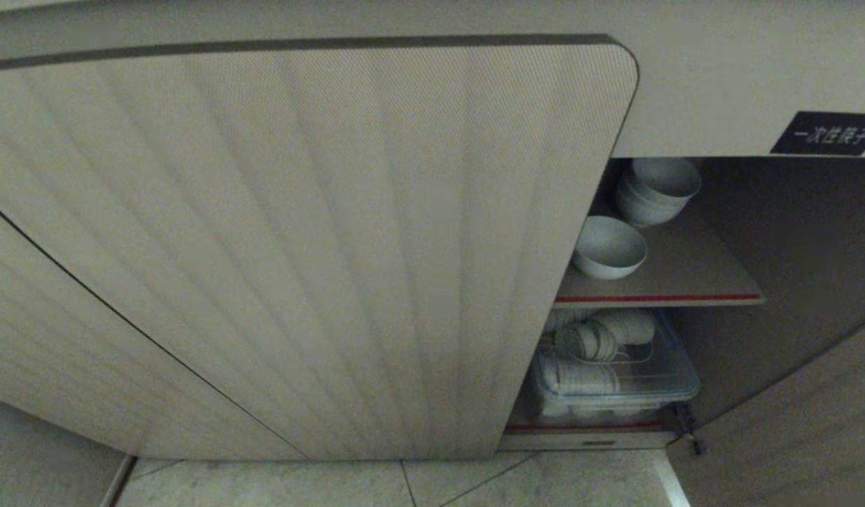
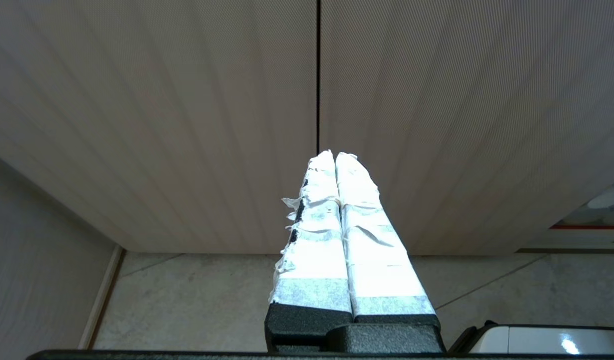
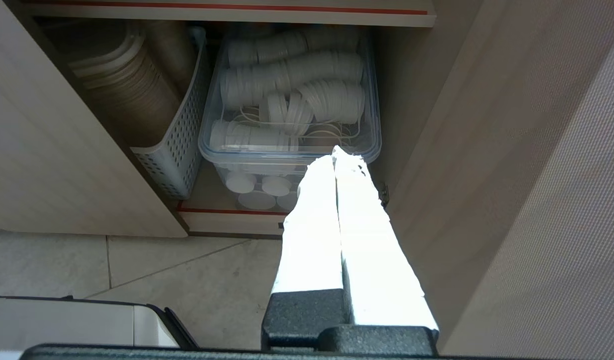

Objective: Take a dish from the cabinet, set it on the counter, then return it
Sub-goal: Close the cabinet door

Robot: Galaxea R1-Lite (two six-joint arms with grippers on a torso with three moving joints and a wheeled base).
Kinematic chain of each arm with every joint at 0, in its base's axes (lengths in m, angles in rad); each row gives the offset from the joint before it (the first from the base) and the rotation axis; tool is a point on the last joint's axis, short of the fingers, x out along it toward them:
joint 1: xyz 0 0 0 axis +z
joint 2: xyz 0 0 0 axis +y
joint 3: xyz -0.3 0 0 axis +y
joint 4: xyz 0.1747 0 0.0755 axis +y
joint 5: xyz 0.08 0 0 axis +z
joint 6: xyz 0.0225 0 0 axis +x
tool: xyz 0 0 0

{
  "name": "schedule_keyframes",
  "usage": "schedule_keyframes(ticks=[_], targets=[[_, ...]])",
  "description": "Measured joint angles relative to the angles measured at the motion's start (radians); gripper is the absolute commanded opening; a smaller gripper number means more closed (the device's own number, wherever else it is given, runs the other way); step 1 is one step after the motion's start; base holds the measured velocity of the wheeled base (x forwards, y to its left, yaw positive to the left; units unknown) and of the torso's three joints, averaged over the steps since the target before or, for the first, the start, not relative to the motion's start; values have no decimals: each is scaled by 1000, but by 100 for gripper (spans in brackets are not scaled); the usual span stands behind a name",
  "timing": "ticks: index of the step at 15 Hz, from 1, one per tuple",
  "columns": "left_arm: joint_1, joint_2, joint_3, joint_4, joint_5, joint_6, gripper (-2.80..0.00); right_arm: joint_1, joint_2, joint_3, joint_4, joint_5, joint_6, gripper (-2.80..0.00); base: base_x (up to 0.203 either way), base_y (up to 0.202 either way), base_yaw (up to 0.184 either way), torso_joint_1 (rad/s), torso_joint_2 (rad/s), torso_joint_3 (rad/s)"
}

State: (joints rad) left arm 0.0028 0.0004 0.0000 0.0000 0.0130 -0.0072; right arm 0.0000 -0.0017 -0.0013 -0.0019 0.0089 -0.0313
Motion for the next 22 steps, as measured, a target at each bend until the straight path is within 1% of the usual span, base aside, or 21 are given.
schedule_keyframes(ticks=[13,15,22], targets=[[0,0,0,0,0,-2,-280,0,0,0,0,0,-4,-280,0,0,0,0,0,0],[0,0,0,0,0,-2,-280,0,0,0,0,0,-5,-280,-130,0,-2,6,1,2],[0,0,0,0,-1,-1,-280,0,0,0,1,-1,-9,-280,-195,0,-1,1,3,1]])
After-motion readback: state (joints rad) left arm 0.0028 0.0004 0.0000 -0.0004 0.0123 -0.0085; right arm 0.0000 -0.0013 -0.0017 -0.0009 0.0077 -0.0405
